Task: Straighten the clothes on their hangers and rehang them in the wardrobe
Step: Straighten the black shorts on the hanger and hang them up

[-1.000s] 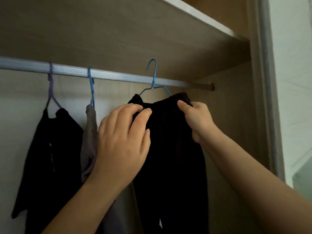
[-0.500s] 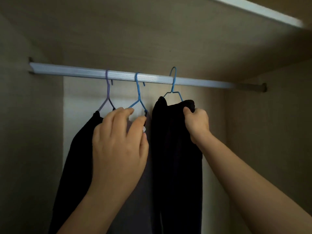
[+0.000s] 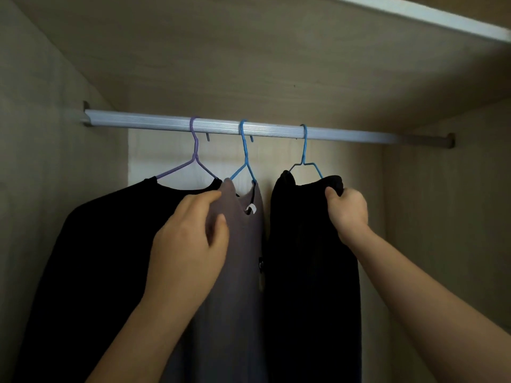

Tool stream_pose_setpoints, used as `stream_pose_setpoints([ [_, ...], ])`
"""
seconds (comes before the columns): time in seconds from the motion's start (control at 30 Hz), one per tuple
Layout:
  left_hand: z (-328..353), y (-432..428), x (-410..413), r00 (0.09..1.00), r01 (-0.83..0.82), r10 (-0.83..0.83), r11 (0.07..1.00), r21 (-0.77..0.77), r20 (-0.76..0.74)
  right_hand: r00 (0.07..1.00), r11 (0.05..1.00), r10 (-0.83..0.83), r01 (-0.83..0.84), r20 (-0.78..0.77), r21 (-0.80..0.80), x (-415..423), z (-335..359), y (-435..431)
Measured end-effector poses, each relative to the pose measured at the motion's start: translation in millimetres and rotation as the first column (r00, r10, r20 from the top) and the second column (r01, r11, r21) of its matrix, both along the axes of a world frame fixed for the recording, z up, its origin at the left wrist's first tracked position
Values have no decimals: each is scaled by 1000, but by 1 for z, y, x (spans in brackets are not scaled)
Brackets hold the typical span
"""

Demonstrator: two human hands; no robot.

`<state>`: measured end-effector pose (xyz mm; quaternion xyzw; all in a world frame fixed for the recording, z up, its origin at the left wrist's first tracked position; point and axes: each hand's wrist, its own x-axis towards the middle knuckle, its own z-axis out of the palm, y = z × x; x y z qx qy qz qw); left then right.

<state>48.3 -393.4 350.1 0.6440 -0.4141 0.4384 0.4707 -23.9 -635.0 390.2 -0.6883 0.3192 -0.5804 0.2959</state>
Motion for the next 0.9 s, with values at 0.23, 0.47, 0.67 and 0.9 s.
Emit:
stream_pose_setpoints([
  [0.23, -12, -17, -4, 967, 254, -253, 967, 13, -17, 995, 999, 32, -31, -90, 21, -5, -2, 0],
  [0.47, -36, -38, -11, 963, 269, -265, 955, 123, -50, 973, 995, -30, 7, -229, -101, -25, -25, 12],
  [0.67, -75, -51, -28, 968, 235, -221, 965, 119, -122, 966, 998, 23, -39, -256, -56, -48, -88, 12],
  [0.9, -124, -66, -39, 900, 282, -234, 956, 83, -369, 964, 987, 162, -157, -209, 42, -82, -167, 10],
])
